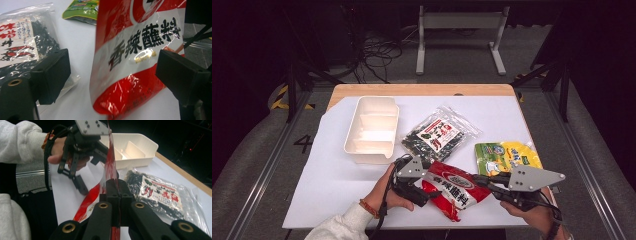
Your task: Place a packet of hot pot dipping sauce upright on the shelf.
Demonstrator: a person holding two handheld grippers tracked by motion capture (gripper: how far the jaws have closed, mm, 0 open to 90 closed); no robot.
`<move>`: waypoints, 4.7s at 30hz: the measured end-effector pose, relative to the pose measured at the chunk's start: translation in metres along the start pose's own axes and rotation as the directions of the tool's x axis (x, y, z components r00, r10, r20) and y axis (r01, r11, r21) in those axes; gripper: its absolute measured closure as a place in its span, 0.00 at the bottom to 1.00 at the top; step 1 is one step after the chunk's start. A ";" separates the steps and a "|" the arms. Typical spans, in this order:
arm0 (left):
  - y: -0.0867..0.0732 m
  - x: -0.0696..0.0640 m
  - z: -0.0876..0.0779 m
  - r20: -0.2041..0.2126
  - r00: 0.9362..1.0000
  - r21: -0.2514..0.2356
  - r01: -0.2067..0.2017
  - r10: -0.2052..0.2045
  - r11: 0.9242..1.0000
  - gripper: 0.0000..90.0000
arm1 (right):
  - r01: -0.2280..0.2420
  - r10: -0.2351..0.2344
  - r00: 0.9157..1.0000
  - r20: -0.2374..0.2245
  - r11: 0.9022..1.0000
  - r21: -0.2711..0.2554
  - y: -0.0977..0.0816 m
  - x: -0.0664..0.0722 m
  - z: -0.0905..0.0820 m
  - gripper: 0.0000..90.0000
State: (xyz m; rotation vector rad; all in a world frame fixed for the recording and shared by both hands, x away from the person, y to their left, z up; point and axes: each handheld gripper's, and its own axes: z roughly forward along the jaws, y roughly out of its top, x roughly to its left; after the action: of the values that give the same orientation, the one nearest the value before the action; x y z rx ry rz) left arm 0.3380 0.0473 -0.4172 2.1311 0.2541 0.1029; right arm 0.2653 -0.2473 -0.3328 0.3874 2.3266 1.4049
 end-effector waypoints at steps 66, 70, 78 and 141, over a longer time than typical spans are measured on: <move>0.000 0.004 -0.066 0.000 1.000 -0.237 0.029 -0.029 0.971 1.00 | -0.341 0.304 0.916 0.261 0.934 0.110 -0.101 -0.006 -0.008 0.28; 0.002 0.008 -0.077 -0.028 0.999 -0.260 0.026 -0.034 0.965 1.00 | -0.340 0.302 0.918 0.258 0.933 0.118 -0.101 -0.005 -0.004 0.28; 0.005 0.025 -0.106 -0.101 0.993 -0.312 0.030 -0.065 0.950 1.00 | -0.351 0.313 0.914 0.258 0.929 0.118 -0.103 -0.005 -0.003 0.28; -0.003 0.227 -0.142 -0.361 0.916 -0.213 0.106 -0.179 0.971 1.00 | -0.367 0.326 0.905 0.273 0.923 0.116 -0.120 0.021 -0.009 0.28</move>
State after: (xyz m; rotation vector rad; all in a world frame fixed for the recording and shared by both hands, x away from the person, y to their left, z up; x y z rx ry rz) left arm 0.5344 0.2157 -0.3483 1.8826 0.6025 0.4387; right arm 0.2388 -0.3007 -0.4392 1.0143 2.2434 1.2250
